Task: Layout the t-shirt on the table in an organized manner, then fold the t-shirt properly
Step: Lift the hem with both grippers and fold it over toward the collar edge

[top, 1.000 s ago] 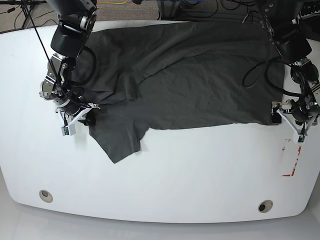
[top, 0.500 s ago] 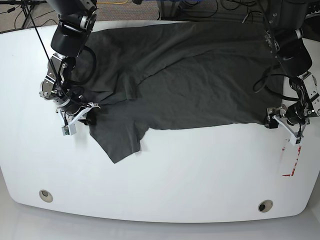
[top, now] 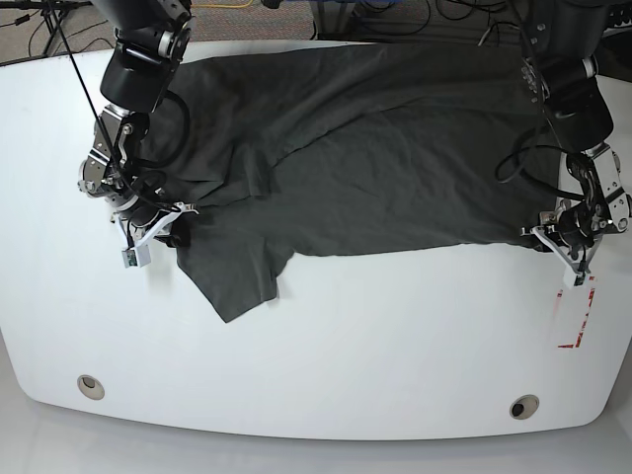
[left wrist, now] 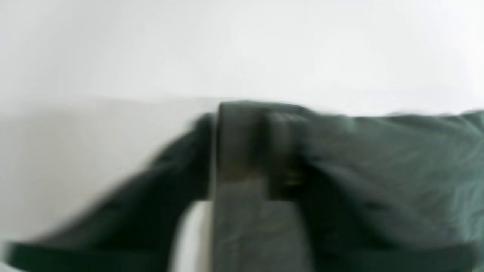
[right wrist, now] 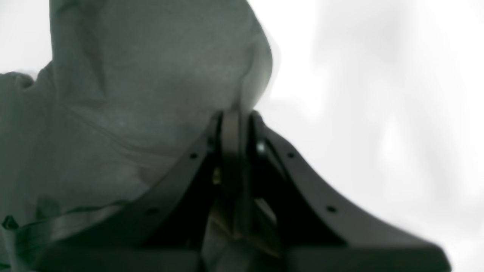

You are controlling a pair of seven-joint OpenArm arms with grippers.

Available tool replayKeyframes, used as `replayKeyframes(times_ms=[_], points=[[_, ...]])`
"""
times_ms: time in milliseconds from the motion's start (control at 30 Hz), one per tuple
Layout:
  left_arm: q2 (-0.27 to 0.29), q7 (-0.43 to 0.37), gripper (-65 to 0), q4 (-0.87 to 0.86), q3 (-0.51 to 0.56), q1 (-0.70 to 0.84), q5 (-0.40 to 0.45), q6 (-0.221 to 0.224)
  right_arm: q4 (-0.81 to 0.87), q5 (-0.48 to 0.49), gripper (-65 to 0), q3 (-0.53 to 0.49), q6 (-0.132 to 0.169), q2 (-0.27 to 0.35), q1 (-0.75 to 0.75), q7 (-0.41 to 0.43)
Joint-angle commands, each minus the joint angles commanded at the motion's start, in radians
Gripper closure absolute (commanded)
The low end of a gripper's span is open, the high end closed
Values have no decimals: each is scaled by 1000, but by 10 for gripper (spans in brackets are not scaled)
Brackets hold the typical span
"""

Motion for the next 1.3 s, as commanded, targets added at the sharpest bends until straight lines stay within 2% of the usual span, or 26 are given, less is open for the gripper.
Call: replayKeyframes(times_ms=[233, 333, 500, 933, 1000, 1300], points=[[18, 3, 0, 74, 0, 9, -3, -17, 11, 0, -6, -2, 0, 2, 5, -2], [34, 14, 0, 138, -2, 11, 2, -68, 71, 0, -6, -2, 0, 2, 2, -5], [35, 80, 0, 233, -2, 21, -2, -106, 153, 0, -6, -2, 0, 2, 3, -80], [51, 226, 0, 451, -6, 23, -5, -110, 433, 0, -6, 0, 0, 2, -31, -233], [52, 238, 0, 473, -6, 25, -5, -130, 483, 0, -6, 0, 0, 2, -52, -269], [52, 333, 0, 580, -8, 66, -5, -130, 712, 5, -6, 2, 0, 2, -147, -350]])
